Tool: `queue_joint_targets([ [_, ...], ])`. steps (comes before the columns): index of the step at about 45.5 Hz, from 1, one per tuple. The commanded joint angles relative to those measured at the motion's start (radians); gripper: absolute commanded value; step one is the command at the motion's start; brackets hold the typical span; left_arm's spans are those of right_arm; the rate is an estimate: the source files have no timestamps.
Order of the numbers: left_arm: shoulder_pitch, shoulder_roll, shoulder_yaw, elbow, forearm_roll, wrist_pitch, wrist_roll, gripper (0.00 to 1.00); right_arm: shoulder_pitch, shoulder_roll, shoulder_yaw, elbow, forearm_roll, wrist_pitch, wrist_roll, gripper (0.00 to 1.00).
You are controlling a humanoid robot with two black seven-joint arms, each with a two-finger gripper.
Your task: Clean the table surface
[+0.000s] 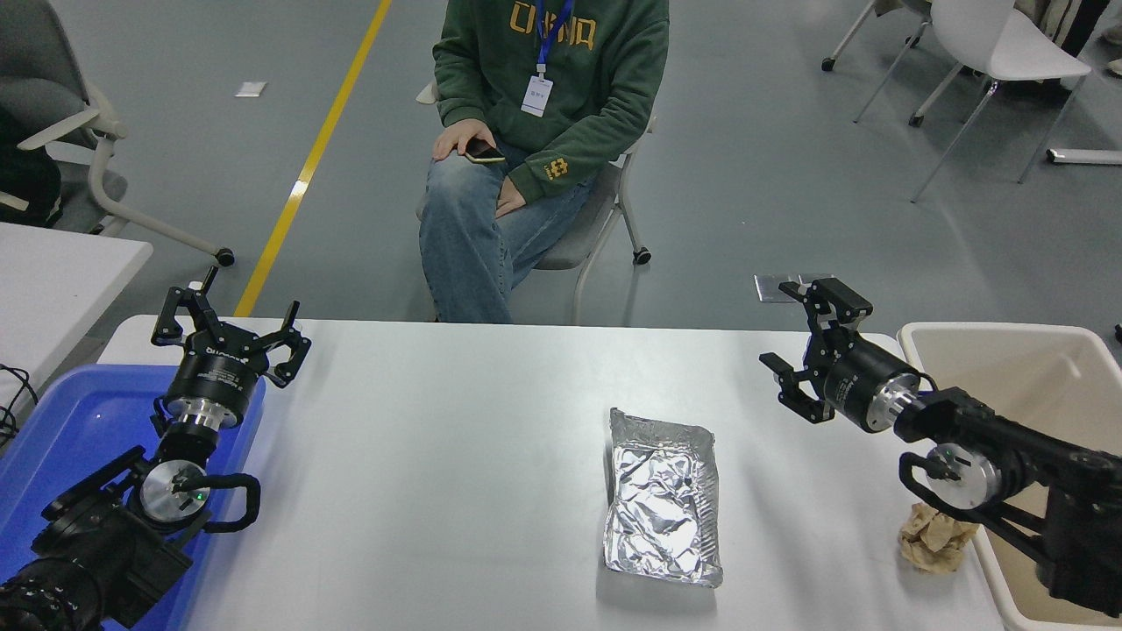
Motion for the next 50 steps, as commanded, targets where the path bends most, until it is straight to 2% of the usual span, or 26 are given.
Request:
queue_joint_targets([
  [1, 0.000, 0.000, 0.000, 0.000, 0.000, 0.000, 0.000, 1.00, 0.112, -0.136, -0.195, 0.122, -0.101, -0.025, -0.003, 1.00],
  [12, 0.000, 0.000, 0.000, 0.000, 0.000, 0.000, 0.000, 1.00, 0.202, -0.184, -0.415, 0.223, -0.146, -0.029, -0.003, 1.00],
  [19, 0.000, 0.000, 0.000, 0.000, 0.000, 0.000, 0.000, 1.00, 0.227, -0.158, -0.539, 0.258, -0.229, -0.089, -0.004, 1.00],
  [32, 0.000, 0.000, 0.000, 0.000, 0.000, 0.000, 0.000, 1.00, 0.305, -0.011, -0.751, 0.248, -0.332, -0.201, -0.015, 1.00],
  [41, 0.000, 0.000, 0.000, 0.000, 0.000, 0.000, 0.000, 1.00, 0.417, 0.158, -0.924, 0.219, -0.269, -0.278, -0.038, 1.00],
  [50, 0.000, 0.000, 0.000, 0.000, 0.000, 0.000, 0.000, 1.00, 0.445, 0.285, -1.010, 0.133, -0.191, -0.289, -0.038, 1.00],
])
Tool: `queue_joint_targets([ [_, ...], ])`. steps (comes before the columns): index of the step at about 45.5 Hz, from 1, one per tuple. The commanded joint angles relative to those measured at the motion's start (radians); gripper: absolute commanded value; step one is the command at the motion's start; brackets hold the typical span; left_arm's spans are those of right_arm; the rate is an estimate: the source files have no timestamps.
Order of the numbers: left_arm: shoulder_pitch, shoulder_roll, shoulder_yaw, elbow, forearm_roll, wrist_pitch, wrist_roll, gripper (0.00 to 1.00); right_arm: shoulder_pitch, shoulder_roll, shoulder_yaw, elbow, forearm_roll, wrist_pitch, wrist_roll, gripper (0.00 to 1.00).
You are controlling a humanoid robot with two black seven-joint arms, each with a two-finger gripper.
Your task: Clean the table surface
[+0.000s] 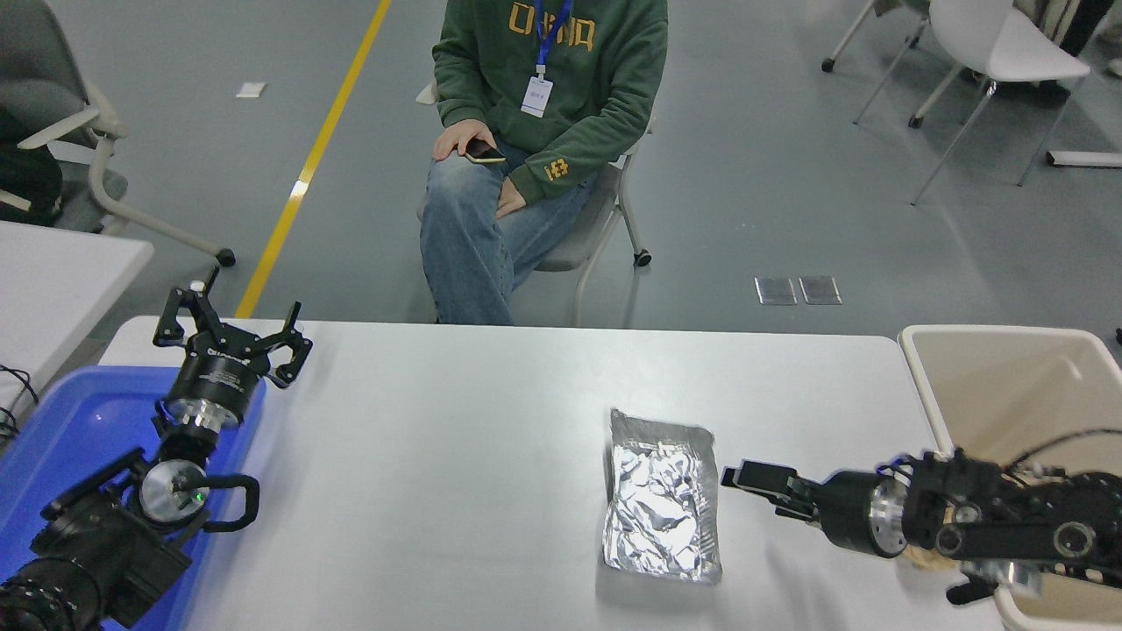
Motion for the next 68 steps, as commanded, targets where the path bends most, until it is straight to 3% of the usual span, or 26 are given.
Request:
queue_joint_targets([
  [1, 0.000, 0.000, 0.000, 0.000, 0.000, -0.001, 0.000, 1.00, 0.059, 0.157, -0.135, -0.076, 0.059, -0.040, -0.008, 1.00],
  [22, 0.000, 0.000, 0.000, 0.000, 0.000, -0.001, 0.000, 1.00, 0.050, 0.341, -0.259, -0.244, 0.090, -0.040, -0.016, 1.00],
  [35, 0.000, 0.000, 0.000, 0.000, 0.000, -0.001, 0.000, 1.00, 0.058, 0.383, -0.339, -0.274, 0.079, -0.040, -0.014, 0.73],
  [38, 0.000, 0.000, 0.000, 0.000, 0.000, -0.001, 0.000, 1.00, 0.059, 0.384, -0.350, -0.274, 0.073, -0.040, -0.014, 0.61],
  [40, 0.000, 0.000, 0.000, 0.000, 0.000, -0.001, 0.000, 1.00, 0.062, 0.384, -0.361, -0.274, 0.073, -0.039, -0.016, 0.47],
  [44, 0.000, 0.000, 0.000, 0.000, 0.000, -0.001, 0.000, 1.00, 0.082, 0.389, -0.400, -0.274, 0.087, -0.030, -0.016, 0.00],
  [68, 0.000, 0.000, 0.000, 0.000, 0.000, -0.001, 0.000, 1.00, 0.116, 0.335, -0.419, -0.245, 0.121, -0.019, -0.008, 0.00],
])
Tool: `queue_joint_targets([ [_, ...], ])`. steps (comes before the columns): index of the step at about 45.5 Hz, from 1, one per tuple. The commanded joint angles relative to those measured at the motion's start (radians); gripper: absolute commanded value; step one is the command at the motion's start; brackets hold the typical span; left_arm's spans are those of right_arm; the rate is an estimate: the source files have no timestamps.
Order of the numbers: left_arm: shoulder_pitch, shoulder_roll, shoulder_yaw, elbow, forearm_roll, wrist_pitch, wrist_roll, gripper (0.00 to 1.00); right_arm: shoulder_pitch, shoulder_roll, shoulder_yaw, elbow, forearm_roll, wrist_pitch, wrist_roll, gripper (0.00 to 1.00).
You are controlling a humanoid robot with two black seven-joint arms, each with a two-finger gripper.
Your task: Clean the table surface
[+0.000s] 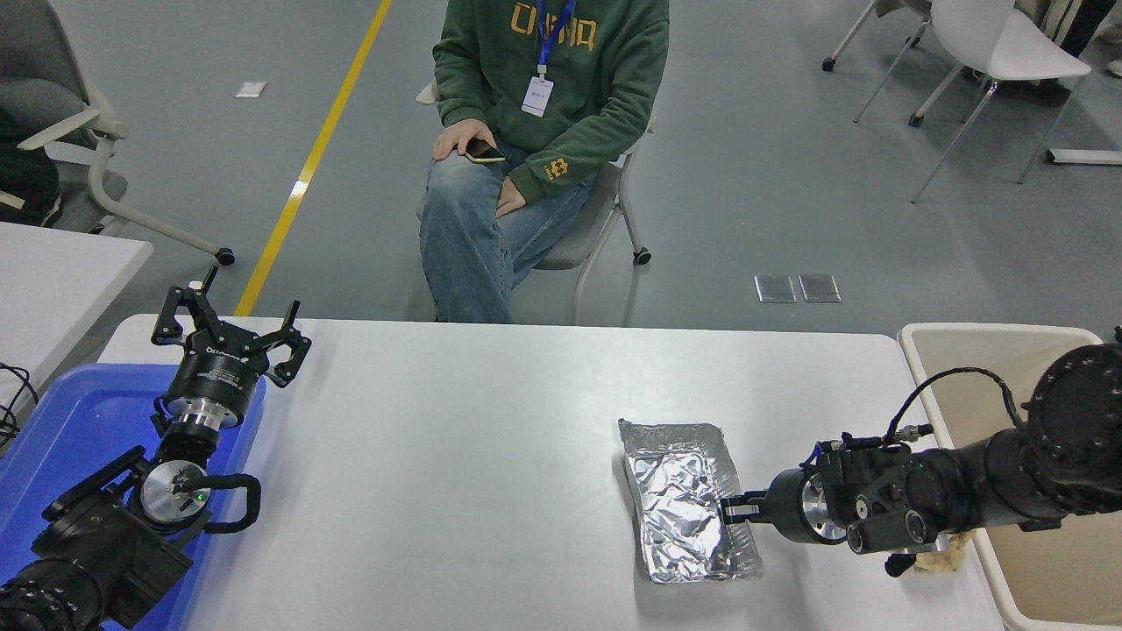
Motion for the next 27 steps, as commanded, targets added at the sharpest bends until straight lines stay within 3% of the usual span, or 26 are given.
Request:
queue_joint_targets([
  [1, 0.000, 0.000, 0.000, 0.000, 0.000, 0.000, 0.000, 1.00, 0.017, -0.036, 0.008, 0.023, 0.007, 0.002, 0.005, 0.00],
  [16, 0.000, 0.000, 0.000, 0.000, 0.000, 0.000, 0.000, 1.00, 0.129, -0.197, 0.101, 0.164, 0.004, 0.013, 0.010, 0.00],
  [27, 0.000, 0.000, 0.000, 0.000, 0.000, 0.001, 0.000, 1.00, 0.289, -0.364, 0.115, 0.306, -0.014, 0.043, 0.011, 0.00],
])
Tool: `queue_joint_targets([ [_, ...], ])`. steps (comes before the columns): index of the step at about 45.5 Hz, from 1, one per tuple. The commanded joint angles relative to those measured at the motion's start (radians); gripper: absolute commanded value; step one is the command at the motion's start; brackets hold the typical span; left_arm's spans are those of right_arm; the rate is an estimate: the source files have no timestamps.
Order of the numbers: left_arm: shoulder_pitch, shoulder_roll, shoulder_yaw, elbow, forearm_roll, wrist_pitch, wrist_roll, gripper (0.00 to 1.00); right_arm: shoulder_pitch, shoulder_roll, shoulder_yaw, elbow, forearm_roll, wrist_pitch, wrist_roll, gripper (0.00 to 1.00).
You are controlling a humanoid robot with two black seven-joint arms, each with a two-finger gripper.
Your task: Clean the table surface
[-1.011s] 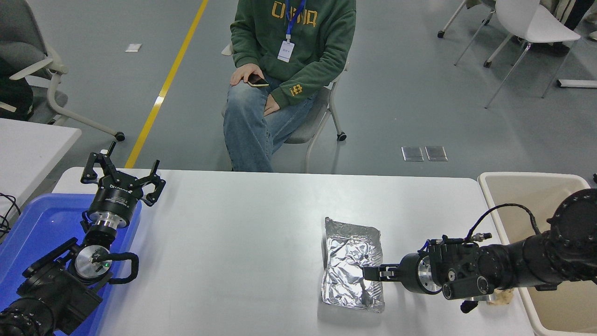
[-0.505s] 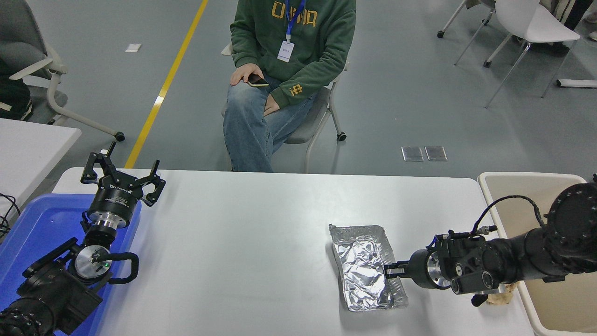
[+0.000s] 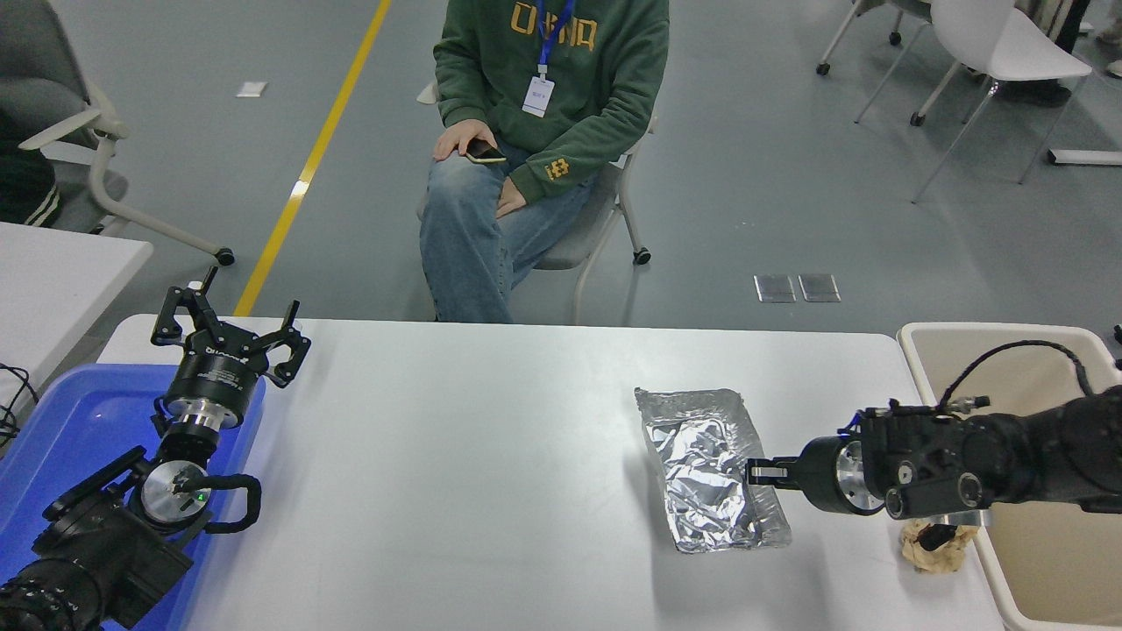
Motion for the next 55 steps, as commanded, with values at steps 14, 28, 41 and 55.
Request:
queue_joint_targets([
  [14, 0.000, 0.000, 0.000, 0.000, 0.000, 0.001, 0.000, 1.00, 0.349, -0.327, 0.020, 0.177, -0.027, 0.206, 0.002, 0.00],
  [28, 0.000, 0.000, 0.000, 0.000, 0.000, 0.001, 0.000, 1.00, 0.509, -0.447, 0.019, 0.181, -0.053, 0.359, 0.002, 0.00],
  [41, 0.000, 0.000, 0.000, 0.000, 0.000, 0.001, 0.000, 1.00, 0.576, -0.518, 0.017, 0.189, -0.105, 0.431, 0.001, 0.00],
  [55, 0.000, 0.000, 0.000, 0.000, 0.000, 0.000, 0.000, 1.00, 0.576, -0.521, 0.012, 0.189, -0.105, 0.431, 0.001, 0.00],
])
